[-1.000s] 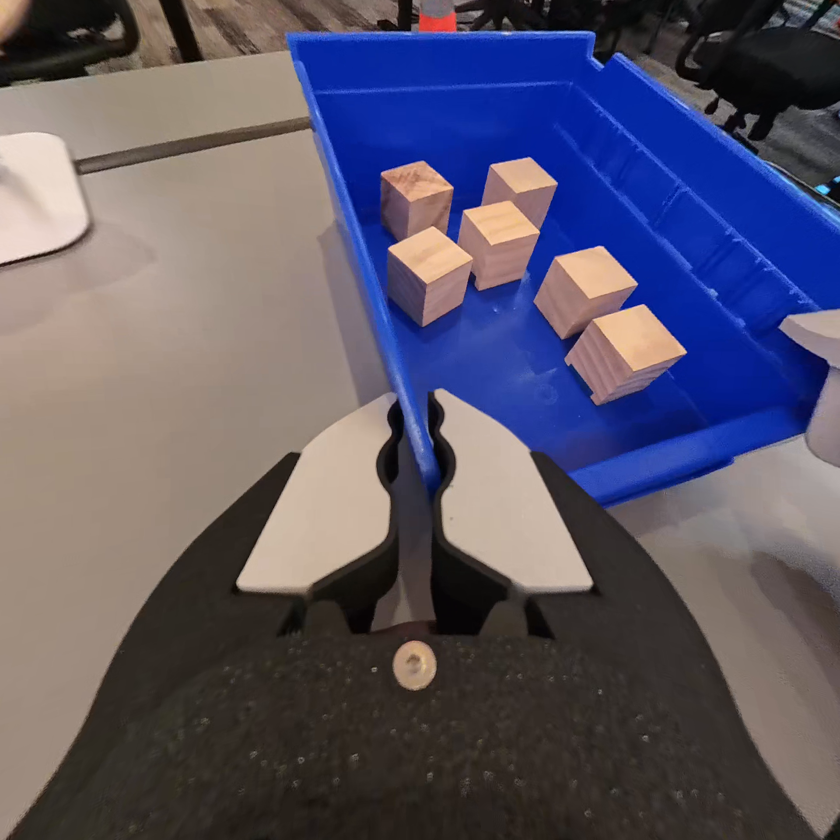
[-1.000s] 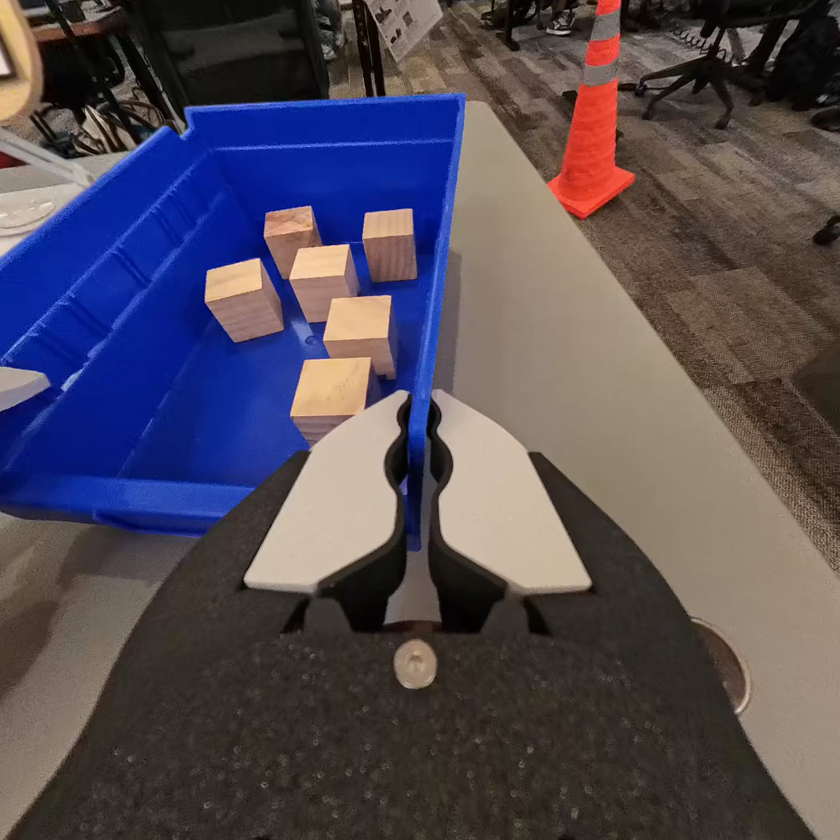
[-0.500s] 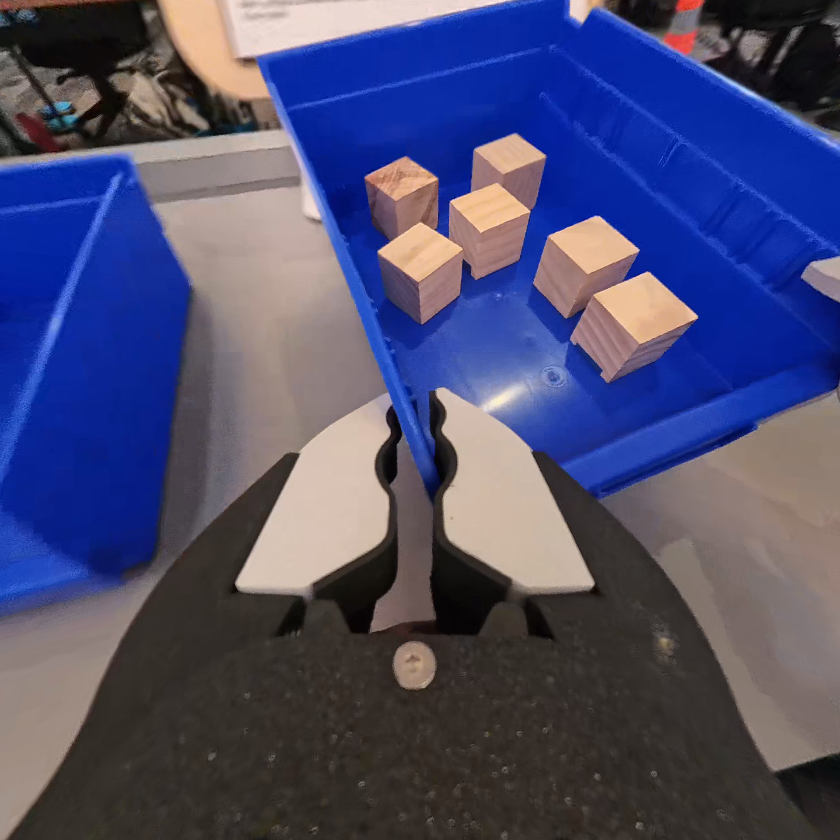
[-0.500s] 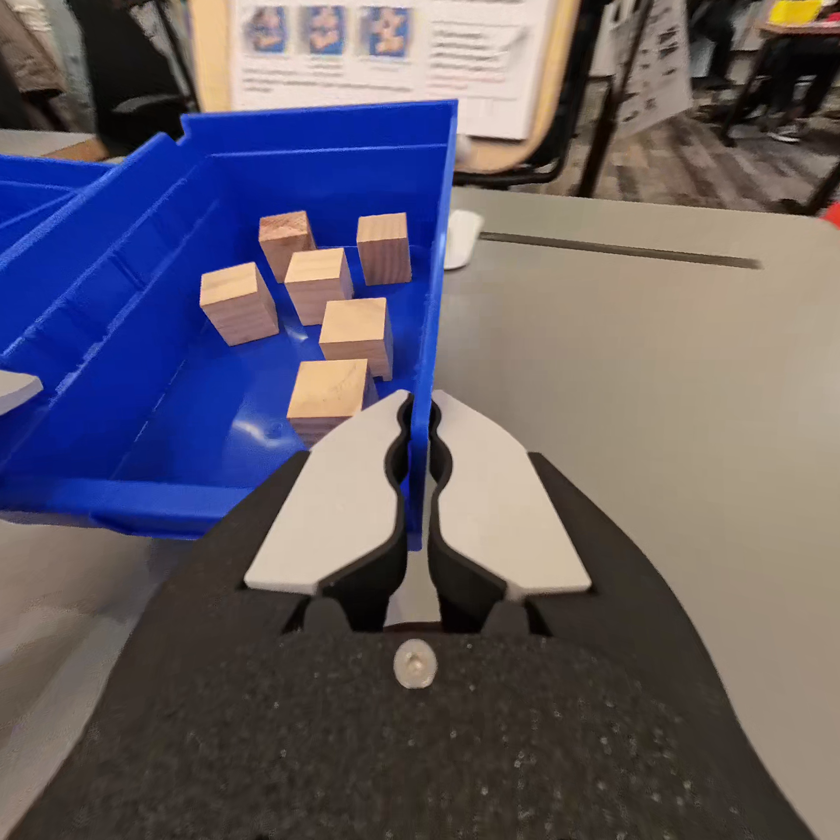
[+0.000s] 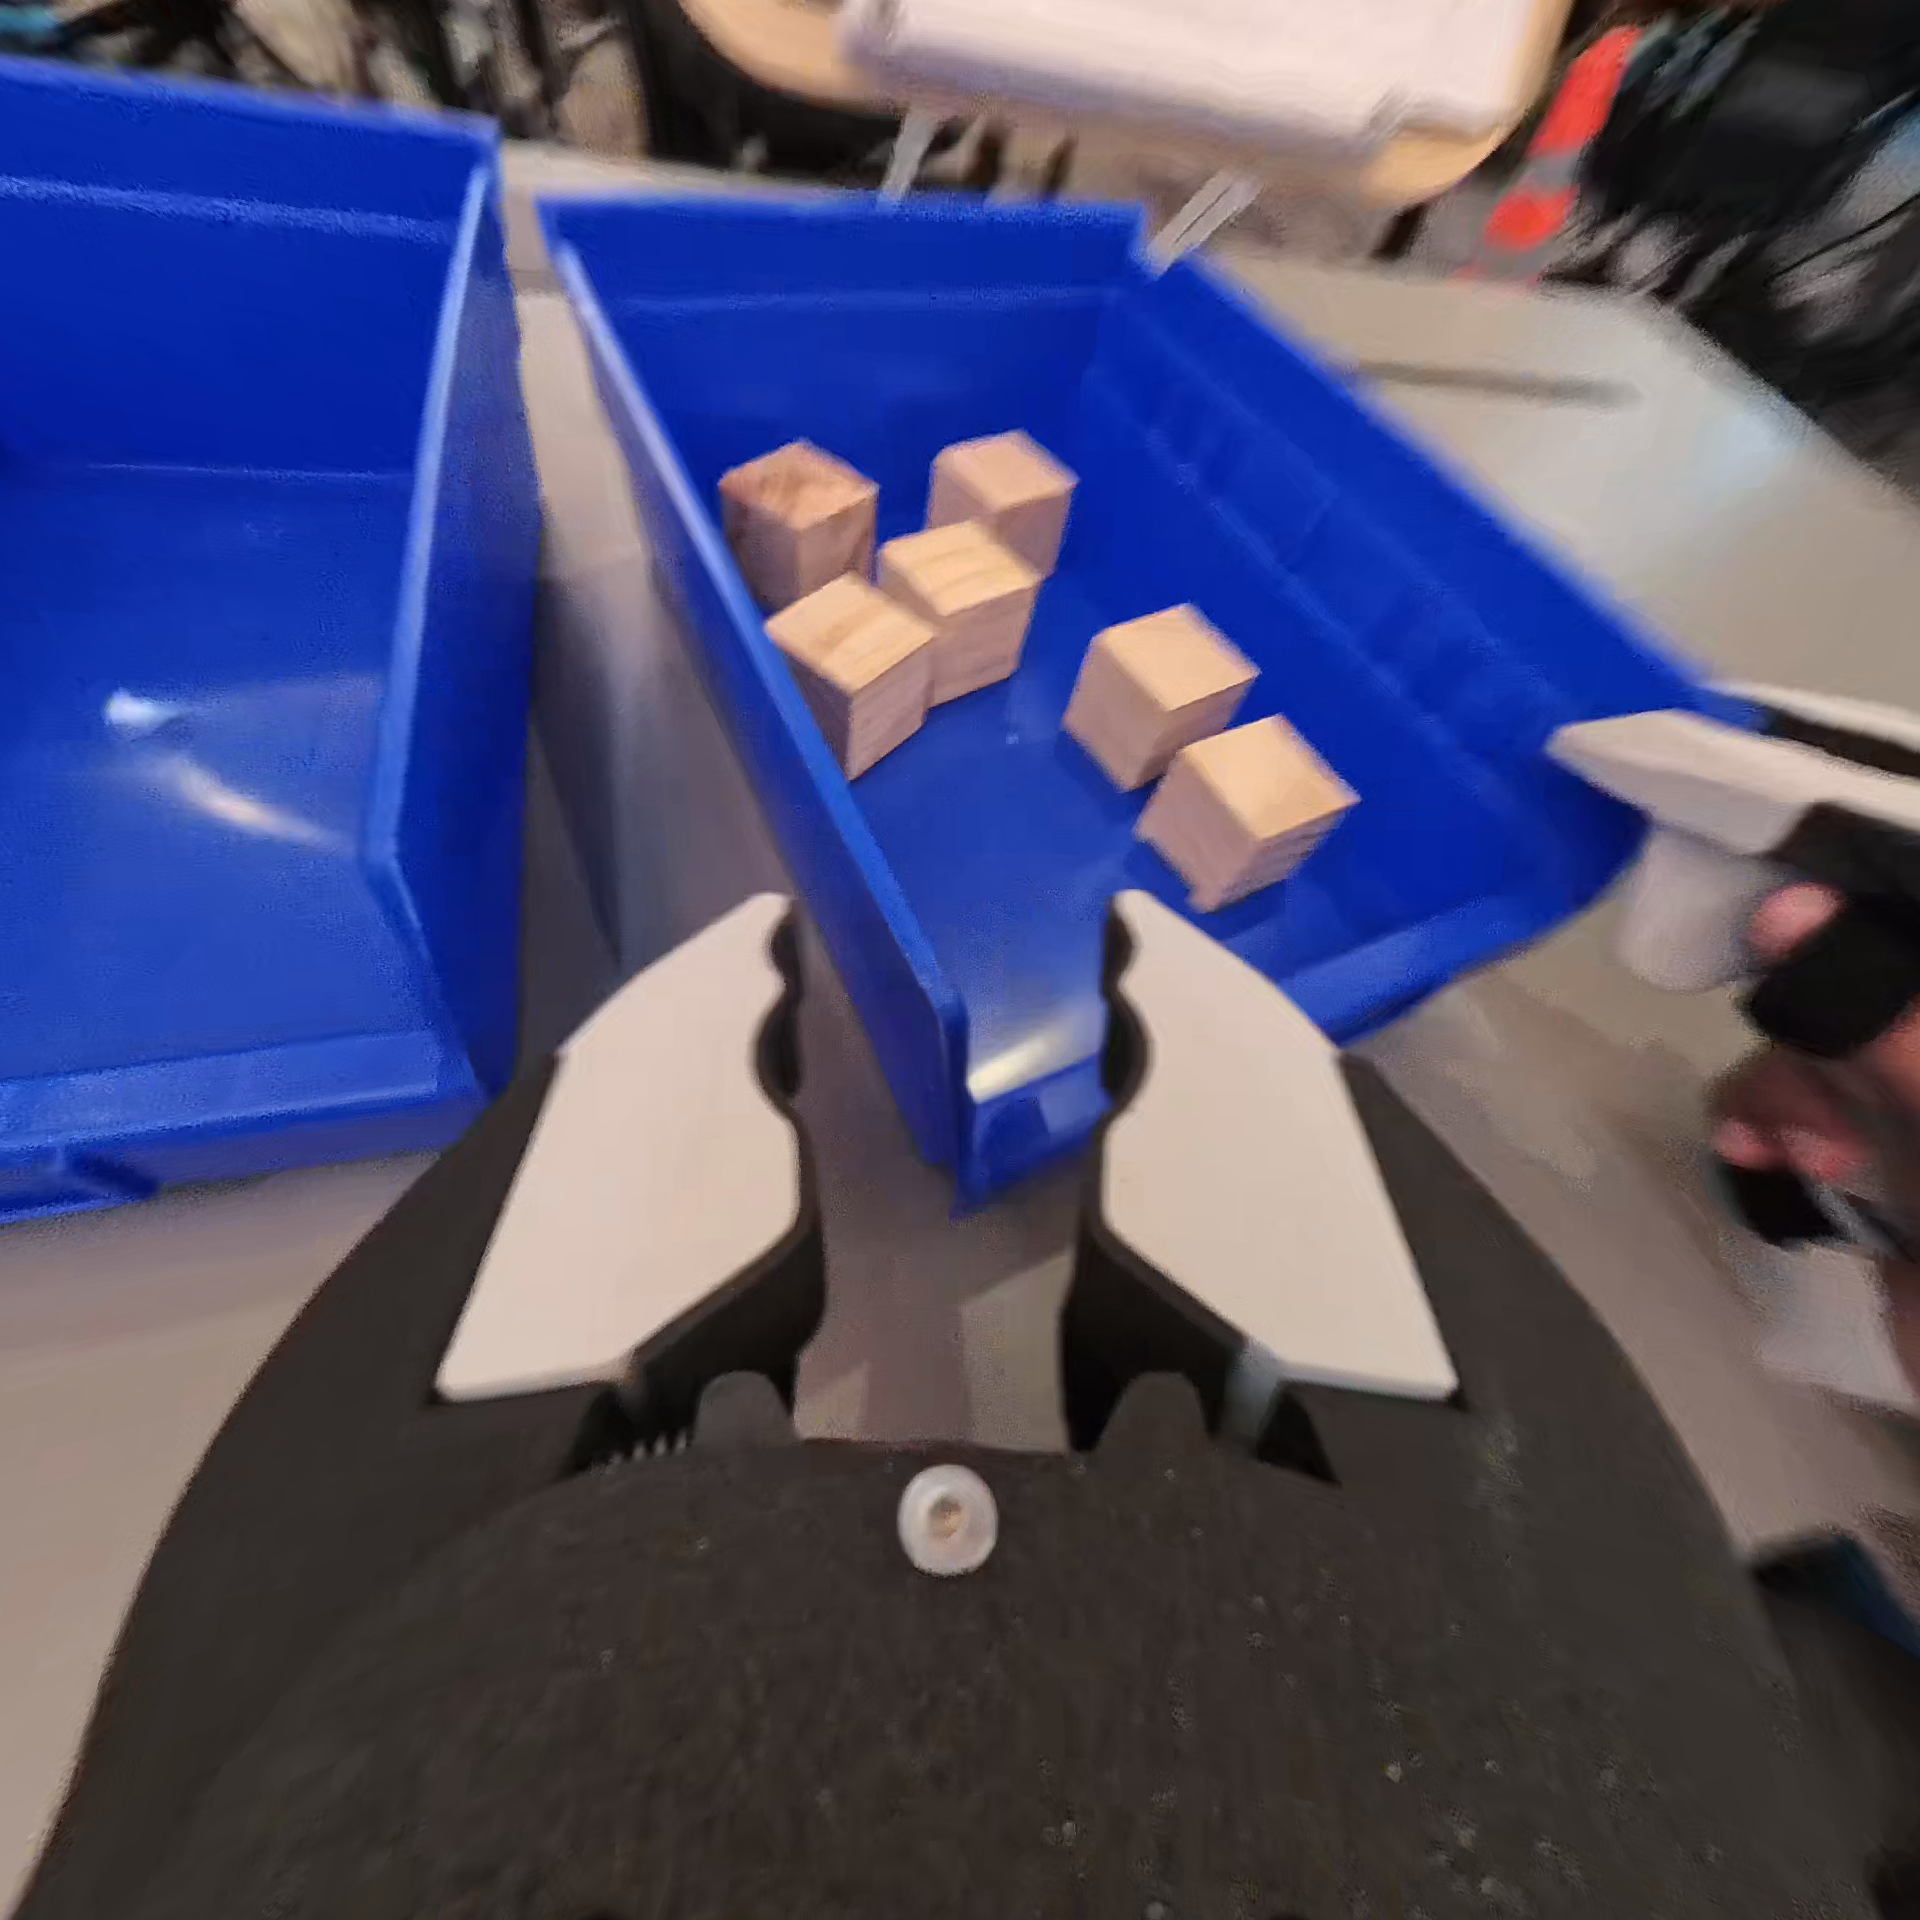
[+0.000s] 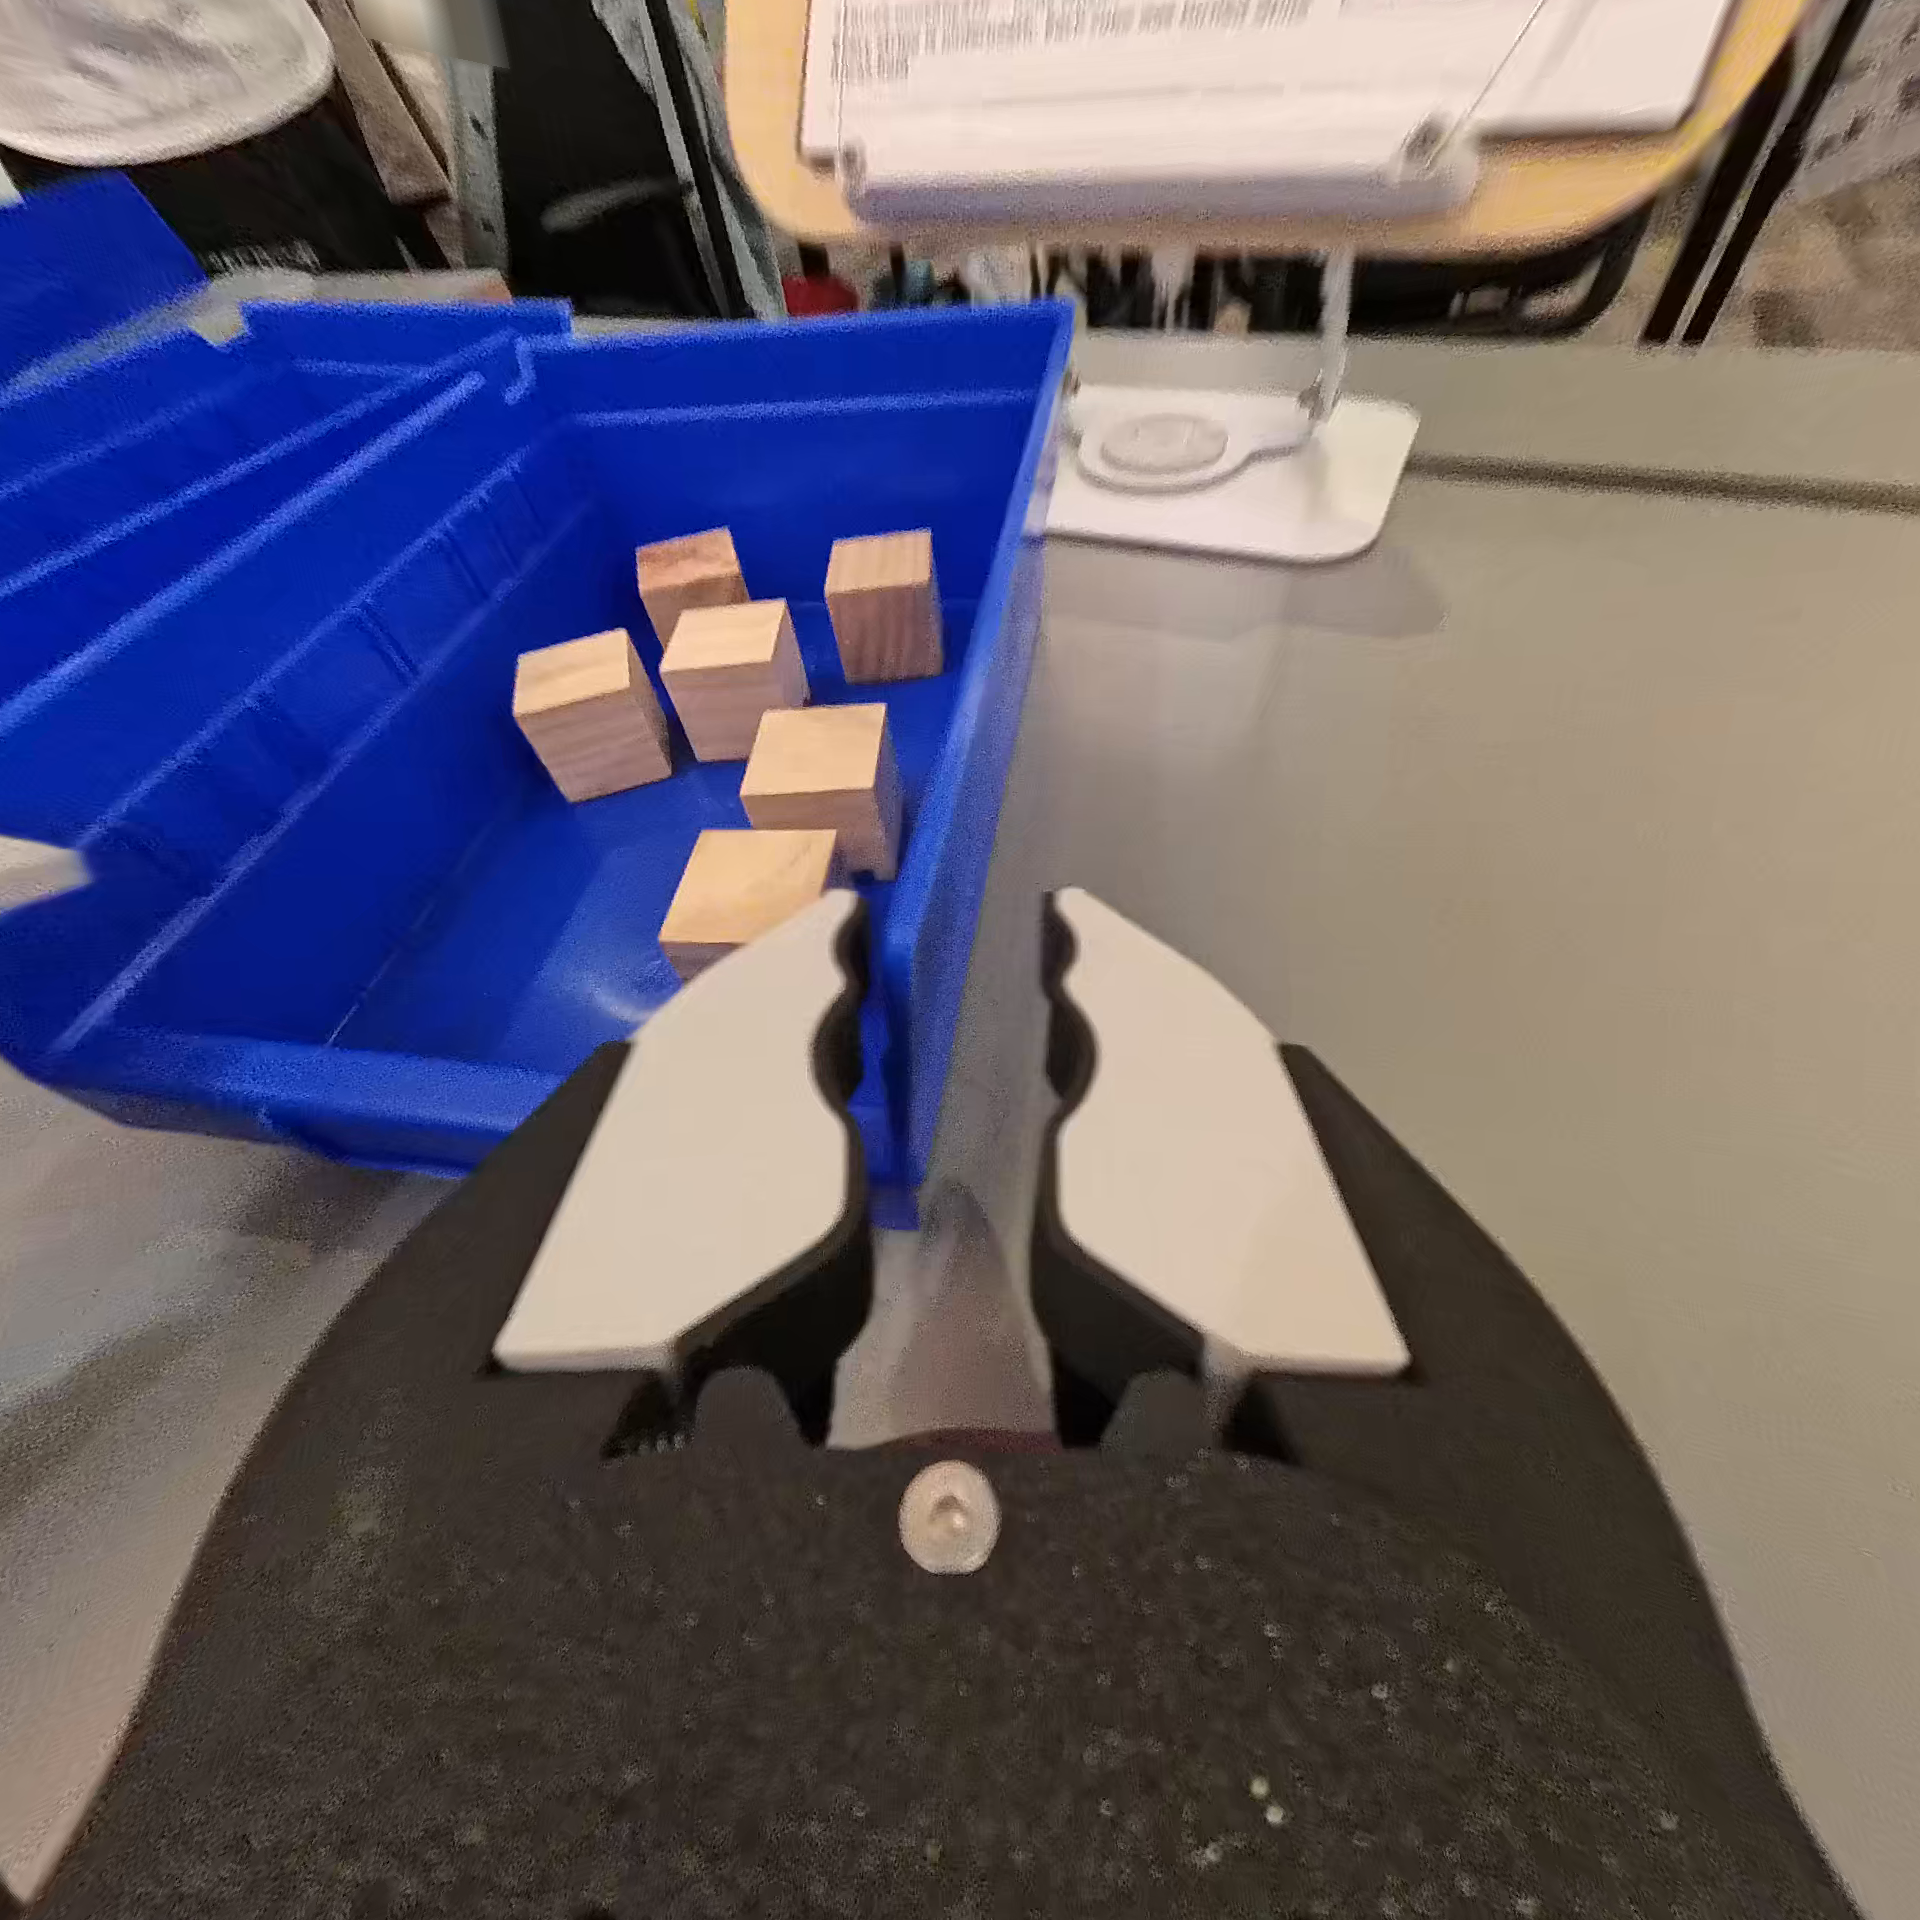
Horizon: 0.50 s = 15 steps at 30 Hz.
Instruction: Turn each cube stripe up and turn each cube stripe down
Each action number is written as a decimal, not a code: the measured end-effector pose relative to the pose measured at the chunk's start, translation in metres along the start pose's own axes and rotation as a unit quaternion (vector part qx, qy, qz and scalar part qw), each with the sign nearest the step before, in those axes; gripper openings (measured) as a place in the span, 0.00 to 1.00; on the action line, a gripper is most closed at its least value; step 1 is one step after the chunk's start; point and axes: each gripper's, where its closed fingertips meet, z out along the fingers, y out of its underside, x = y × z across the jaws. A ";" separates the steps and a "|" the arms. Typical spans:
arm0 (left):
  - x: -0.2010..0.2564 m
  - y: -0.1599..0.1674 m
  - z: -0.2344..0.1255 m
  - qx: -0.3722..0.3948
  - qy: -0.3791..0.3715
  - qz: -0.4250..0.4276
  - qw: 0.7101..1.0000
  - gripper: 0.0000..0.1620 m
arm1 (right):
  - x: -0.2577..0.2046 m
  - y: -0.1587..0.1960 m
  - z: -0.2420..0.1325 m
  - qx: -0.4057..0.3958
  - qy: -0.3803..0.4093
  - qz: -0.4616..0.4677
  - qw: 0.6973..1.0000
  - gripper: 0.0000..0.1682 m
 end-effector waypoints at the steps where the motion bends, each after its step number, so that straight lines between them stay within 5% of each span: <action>1: 0.001 -0.011 -0.016 0.030 0.023 -0.008 0.999 0.40 | 0.003 -0.006 -0.011 0.024 -0.003 -0.016 1.000 0.23; 4: -0.039 -0.039 -0.064 0.096 0.002 0.007 0.995 0.44 | -0.001 -0.018 -0.046 0.089 -0.017 -0.097 0.991 0.26; 9: -0.190 -0.010 -0.092 0.026 -0.128 0.015 0.991 0.46 | -0.041 0.007 -0.074 0.083 -0.087 -0.221 0.968 0.41; 15: -0.291 0.000 -0.069 0.016 -0.121 -0.055 0.991 0.45 | -0.078 0.007 -0.092 0.101 -0.165 -0.140 0.971 0.42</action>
